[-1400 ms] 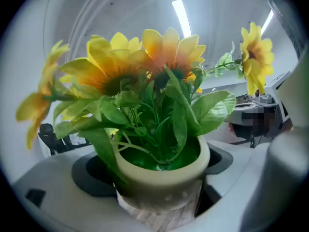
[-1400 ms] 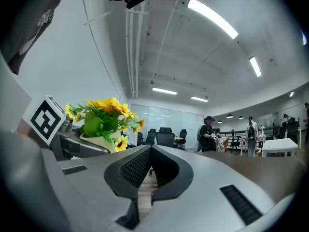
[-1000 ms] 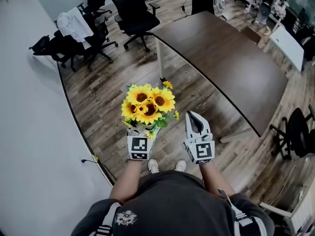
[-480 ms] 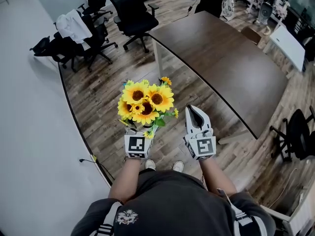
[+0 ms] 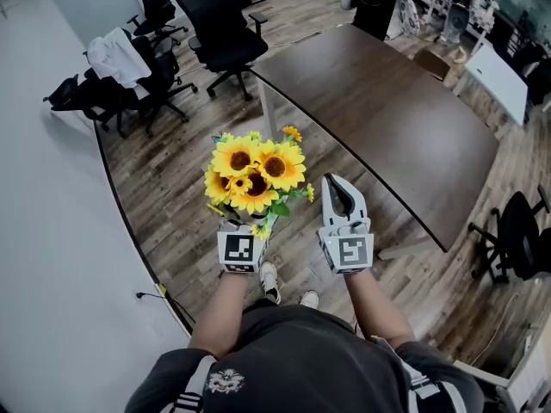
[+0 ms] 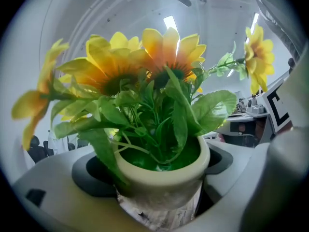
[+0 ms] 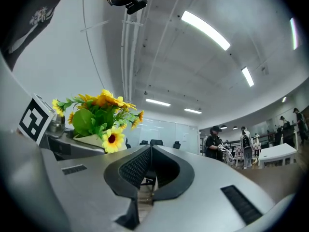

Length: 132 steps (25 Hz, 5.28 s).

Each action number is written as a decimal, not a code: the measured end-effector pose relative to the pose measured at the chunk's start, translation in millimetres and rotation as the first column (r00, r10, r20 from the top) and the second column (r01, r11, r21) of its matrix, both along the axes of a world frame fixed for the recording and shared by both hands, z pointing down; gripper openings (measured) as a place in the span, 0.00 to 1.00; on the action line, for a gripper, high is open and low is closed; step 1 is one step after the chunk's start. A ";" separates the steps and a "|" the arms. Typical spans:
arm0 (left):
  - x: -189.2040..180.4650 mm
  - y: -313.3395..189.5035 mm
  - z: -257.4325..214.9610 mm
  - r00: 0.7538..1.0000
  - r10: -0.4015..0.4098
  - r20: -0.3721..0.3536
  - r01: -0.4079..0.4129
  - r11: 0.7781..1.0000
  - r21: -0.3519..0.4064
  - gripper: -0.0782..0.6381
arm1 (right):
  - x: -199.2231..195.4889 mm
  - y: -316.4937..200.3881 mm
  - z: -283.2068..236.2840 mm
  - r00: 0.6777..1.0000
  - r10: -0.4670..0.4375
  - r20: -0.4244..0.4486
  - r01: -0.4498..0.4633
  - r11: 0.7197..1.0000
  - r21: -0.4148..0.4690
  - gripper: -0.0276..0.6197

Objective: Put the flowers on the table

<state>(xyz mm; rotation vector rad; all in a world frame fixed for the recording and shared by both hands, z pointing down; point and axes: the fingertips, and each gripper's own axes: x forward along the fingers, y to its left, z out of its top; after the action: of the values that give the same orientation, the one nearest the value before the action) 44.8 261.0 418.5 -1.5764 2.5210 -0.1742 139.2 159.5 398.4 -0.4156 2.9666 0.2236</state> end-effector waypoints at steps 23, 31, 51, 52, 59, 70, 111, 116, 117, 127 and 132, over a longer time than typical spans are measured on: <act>-100.3 -46.1 -34.7 0.981 0.163 0.105 -0.172 0.982 0.076 0.84 | -93.5 -18.5 -11.4 0.991 0.123 0.052 -0.125 0.992 0.033 0.08; -105.2 -53.2 -23.9 0.978 0.179 0.105 -0.188 0.979 0.077 0.84 | -91.6 -21.7 -1.2 0.987 0.149 0.057 -0.151 0.988 0.031 0.08; -204.4 -186.6 -17.1 0.979 0.201 0.048 -0.202 0.979 0.018 0.84 | -191.7 -159.6 4.4 0.983 0.182 0.004 -0.182 0.983 -0.018 0.08; -204.2 -201.9 -16.8 0.978 0.202 0.045 -0.203 0.979 0.014 0.84 | -191.8 -175.2 4.6 0.983 0.183 0.003 -0.183 0.983 -0.020 0.08; -201.5 -306.1 -11.5 0.978 0.204 0.034 -0.203 0.979 -0.011 0.84 | -187.0 -287.0 8.4 0.983 0.185 -0.017 -0.186 0.982 -0.025 0.08; -210.9 -313.0 12.0 0.972 0.235 0.020 -0.235 0.972 -0.016 0.84 | -186.3 -307.0 25.9 0.975 0.221 -0.027 -0.220 0.975 0.014 0.08; -242.5 -602.1 93.0 0.688 0.716 -0.117 -0.726 0.676 -0.130 0.84 | -193.2 -508.6 87.1 0.683 0.709 -0.176 -0.727 0.682 -0.075 0.08; -230.6 -620.3 112.2 0.669 0.732 -0.134 -0.743 0.653 -0.147 0.84 | -193.6 -525.5 102.1 0.687 0.693 -0.220 -0.718 0.693 -0.061 0.08; -229.9 -622.0 116.1 0.664 0.735 -0.137 -0.748 0.647 -0.148 0.84 | -193.9 -527.7 105.2 0.686 0.693 -0.223 -0.719 0.693 -0.056 0.08; -218.0 -651.7 177.2 0.631 0.757 -0.169 -0.774 0.599 -0.204 0.84 | -182.0 -549.5 152.7 0.664 0.688 -0.292 -0.733 0.677 -0.071 0.08; -202.9 -664.5 202.8 0.623 0.757 -0.197 -0.780 0.582 -0.231 0.84 | -165.8 -553.3 174.1 0.652 0.676 -0.343 -0.740 0.666 -0.094 0.08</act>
<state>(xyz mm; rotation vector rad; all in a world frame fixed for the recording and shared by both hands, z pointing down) -158.1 -403.5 621.3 -2.6866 1.6341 -0.3856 -26.5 -393.8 572.5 -1.7344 2.9070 0.0049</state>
